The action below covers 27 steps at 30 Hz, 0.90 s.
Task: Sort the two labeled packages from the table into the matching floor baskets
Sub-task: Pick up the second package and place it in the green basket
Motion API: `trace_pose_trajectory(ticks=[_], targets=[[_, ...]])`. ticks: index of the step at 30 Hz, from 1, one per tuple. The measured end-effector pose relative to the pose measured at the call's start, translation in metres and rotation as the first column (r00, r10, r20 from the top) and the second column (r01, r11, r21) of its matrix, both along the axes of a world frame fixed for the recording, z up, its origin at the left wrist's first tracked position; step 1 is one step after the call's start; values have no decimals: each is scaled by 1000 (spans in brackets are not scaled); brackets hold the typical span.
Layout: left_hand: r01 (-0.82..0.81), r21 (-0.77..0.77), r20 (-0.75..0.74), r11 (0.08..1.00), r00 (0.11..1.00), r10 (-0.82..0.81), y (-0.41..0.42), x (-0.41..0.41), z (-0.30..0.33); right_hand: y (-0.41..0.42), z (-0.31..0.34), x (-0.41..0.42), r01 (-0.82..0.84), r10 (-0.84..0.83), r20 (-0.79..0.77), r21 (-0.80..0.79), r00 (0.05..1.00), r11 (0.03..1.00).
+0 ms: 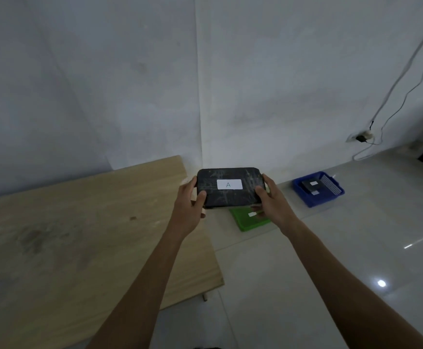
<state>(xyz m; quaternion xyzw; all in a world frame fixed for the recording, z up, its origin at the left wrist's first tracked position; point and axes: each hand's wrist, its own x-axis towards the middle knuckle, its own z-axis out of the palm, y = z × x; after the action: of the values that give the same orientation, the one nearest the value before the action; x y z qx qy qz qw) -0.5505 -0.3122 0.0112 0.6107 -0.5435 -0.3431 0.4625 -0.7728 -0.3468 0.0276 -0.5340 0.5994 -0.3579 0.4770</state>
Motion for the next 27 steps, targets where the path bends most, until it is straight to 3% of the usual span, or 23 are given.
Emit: trace_pose_trajectory(ticks=[20, 27], targets=[[30, 96, 51, 995, 998, -35, -307, -178, -52, -309, -39, -193, -121, 128, -66, 107, 990, 987], [-102, 169, 29, 980, 995, 98, -391, -229, -78, -421, -67, -237, -245, 262, -114, 146, 958, 958]])
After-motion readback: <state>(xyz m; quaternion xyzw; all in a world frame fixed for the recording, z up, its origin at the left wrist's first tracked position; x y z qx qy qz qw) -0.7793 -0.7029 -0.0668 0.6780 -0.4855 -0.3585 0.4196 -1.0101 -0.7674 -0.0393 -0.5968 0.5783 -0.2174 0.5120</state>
